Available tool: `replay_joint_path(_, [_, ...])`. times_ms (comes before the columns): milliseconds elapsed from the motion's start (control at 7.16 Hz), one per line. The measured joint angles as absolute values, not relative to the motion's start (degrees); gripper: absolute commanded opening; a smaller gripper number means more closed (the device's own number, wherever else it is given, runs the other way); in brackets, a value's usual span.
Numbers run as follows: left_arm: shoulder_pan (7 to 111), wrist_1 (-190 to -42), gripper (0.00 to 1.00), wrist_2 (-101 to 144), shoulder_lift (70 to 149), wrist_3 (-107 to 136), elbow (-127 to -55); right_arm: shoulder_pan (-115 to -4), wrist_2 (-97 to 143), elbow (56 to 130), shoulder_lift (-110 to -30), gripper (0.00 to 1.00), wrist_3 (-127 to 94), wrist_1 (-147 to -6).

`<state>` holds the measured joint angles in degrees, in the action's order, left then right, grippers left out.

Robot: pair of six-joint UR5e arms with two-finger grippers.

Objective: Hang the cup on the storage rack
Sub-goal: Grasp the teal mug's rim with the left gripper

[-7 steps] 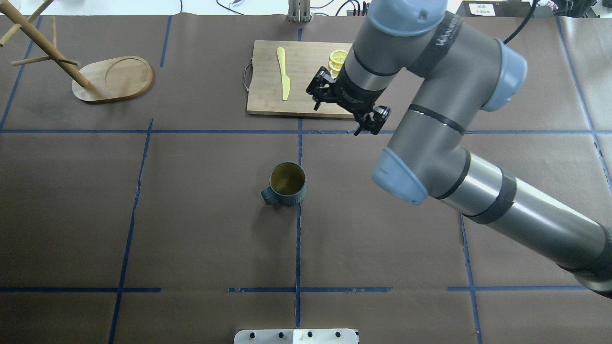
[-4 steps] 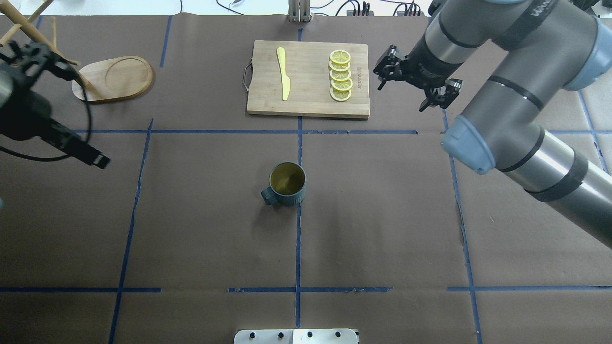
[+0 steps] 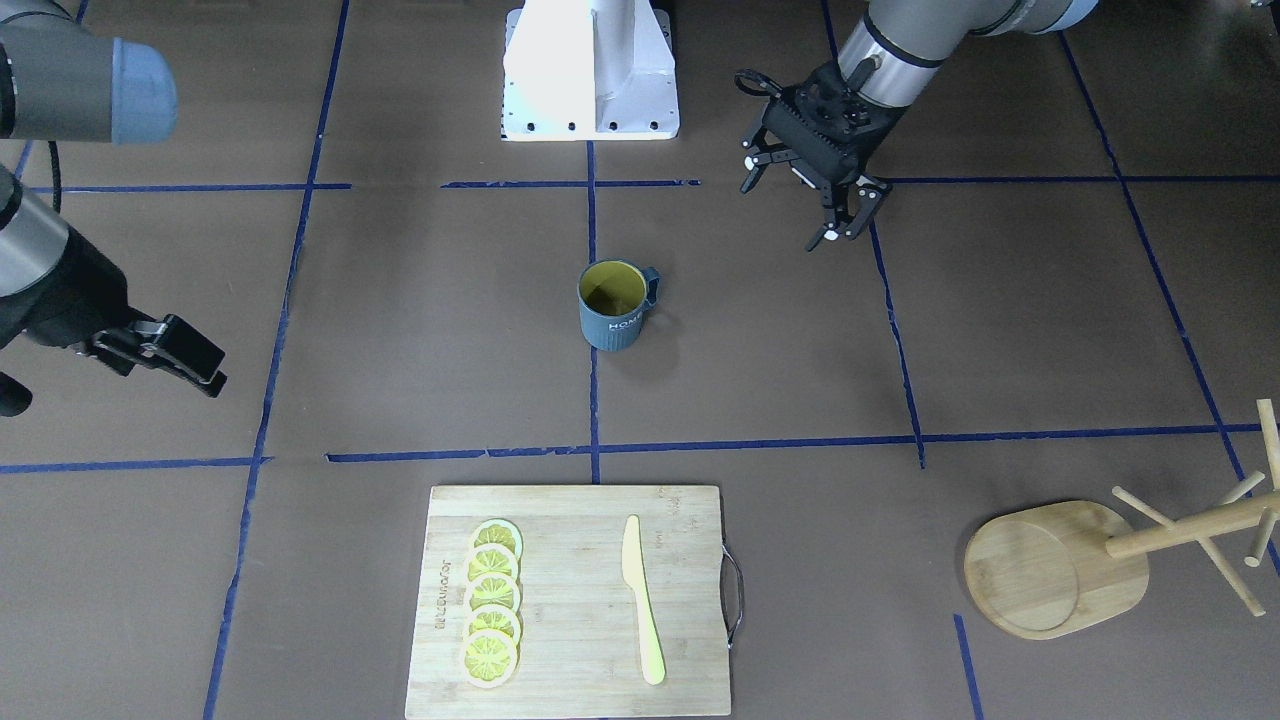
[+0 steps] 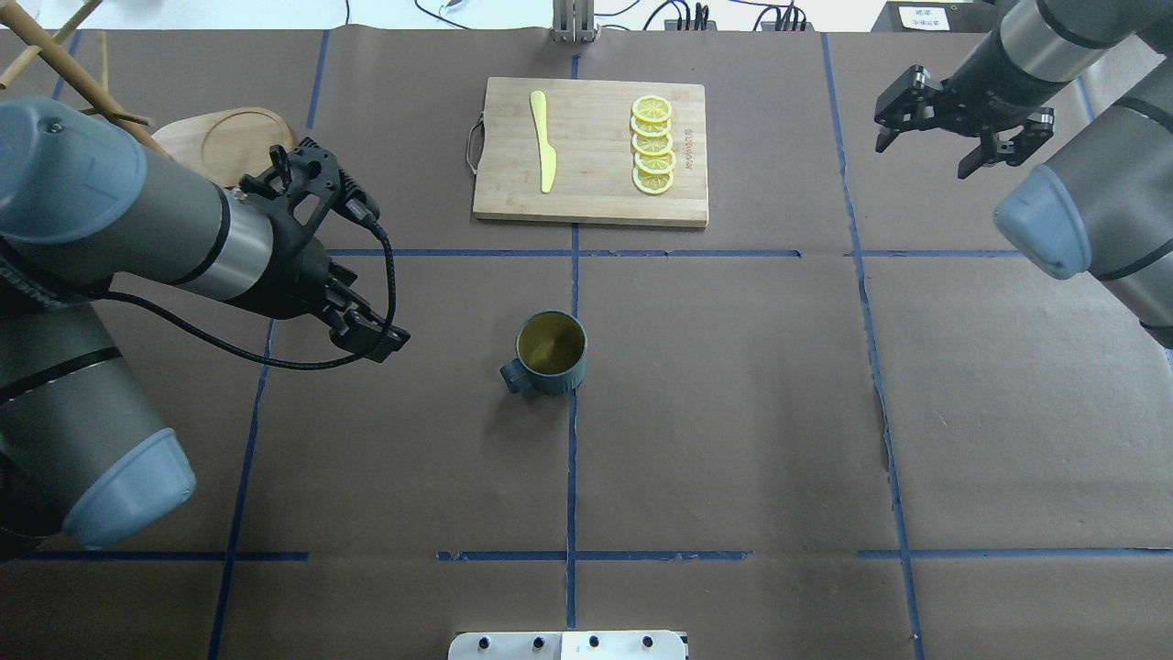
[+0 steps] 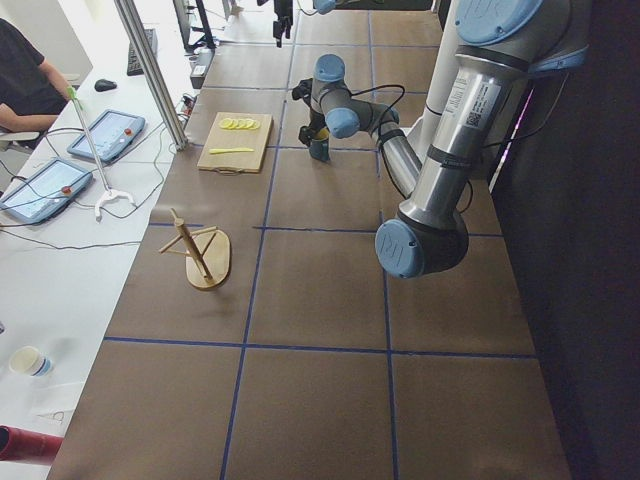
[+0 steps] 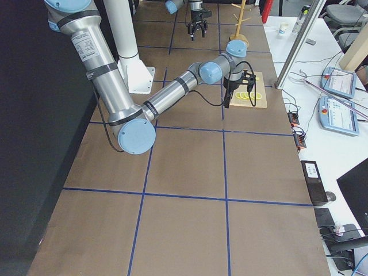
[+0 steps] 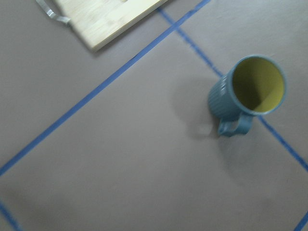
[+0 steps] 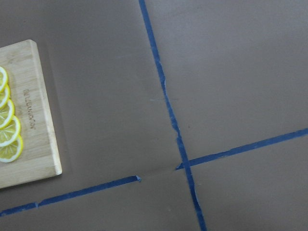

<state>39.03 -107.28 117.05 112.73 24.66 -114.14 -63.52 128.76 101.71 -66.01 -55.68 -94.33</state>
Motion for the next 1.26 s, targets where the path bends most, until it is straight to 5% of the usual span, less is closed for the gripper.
replay_joint_path(419, [35.53, -130.96, 1.00, 116.59, 115.18, 27.66, -99.30, -65.98, 129.44, 100.55, -67.92, 1.00, -49.85, -94.43])
replay_joint_path(1257, [29.21, -134.73, 1.00, 115.85, 116.40, 28.03, -93.49, -66.86, 129.55, 100.37, -68.54, 1.00, -49.23, -94.37])
